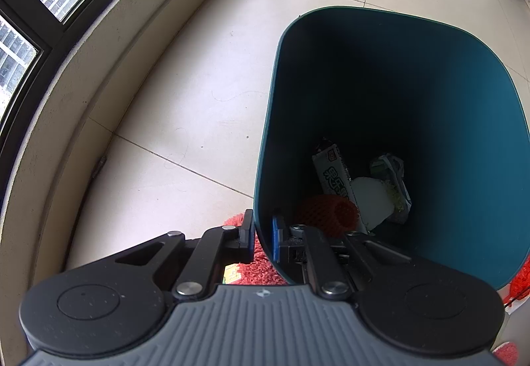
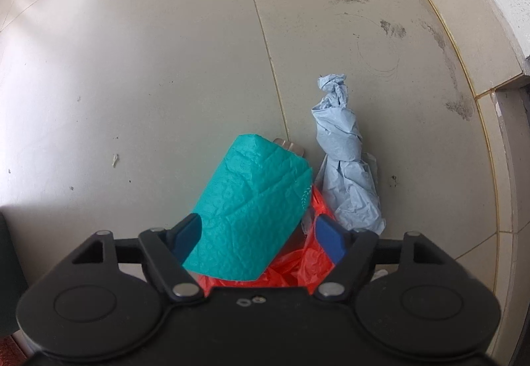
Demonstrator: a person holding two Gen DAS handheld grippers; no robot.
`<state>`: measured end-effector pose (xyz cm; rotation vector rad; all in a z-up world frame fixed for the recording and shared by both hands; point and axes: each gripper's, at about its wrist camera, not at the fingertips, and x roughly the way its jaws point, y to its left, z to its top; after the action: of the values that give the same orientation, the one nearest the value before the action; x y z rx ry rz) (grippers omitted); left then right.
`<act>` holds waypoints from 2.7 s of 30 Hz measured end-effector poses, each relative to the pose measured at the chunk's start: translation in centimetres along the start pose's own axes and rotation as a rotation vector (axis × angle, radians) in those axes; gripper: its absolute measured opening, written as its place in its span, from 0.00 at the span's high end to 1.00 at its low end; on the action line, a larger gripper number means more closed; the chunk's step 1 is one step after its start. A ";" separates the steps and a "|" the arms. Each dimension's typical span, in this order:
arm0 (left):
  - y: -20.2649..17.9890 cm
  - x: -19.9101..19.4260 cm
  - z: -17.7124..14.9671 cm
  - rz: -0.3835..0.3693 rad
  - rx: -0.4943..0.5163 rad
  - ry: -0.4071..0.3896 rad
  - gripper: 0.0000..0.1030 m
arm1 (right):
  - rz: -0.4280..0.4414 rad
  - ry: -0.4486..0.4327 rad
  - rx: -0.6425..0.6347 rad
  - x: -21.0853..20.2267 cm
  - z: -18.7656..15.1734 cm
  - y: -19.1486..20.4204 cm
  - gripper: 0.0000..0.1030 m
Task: Collect trash
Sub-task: 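Lower the right tool to the teal plastic sheet and grasp it, then lift the teal plastic sheet into the teal bin and release it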
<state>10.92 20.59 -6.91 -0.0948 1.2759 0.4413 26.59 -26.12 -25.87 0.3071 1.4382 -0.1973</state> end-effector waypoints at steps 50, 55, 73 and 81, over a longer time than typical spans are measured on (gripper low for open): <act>0.3 0.6 0.0 -0.031 0.008 0.016 0.91 | -0.046 -0.038 -0.385 3.2 -0.6 9.1 1.00; 0.3 0.4 0.0 -0.028 0.008 0.017 0.90 | -0.056 -0.073 -0.437 2.8 -0.9 9.1 0.08; 0.1 0.5 0.1 -0.025 0.015 0.014 0.90 | -0.018 -0.058 -0.411 5.7 -3.7 8.1 0.84; 0.2 0.6 0.1 -0.025 0.012 0.014 0.90 | 0.017 -0.050 -0.417 4.2 -3.5 6.9 0.97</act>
<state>11.05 20.93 -7.42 -0.1042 1.2900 0.4126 25.97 -18.29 -29.77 -0.0267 1.3892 0.1099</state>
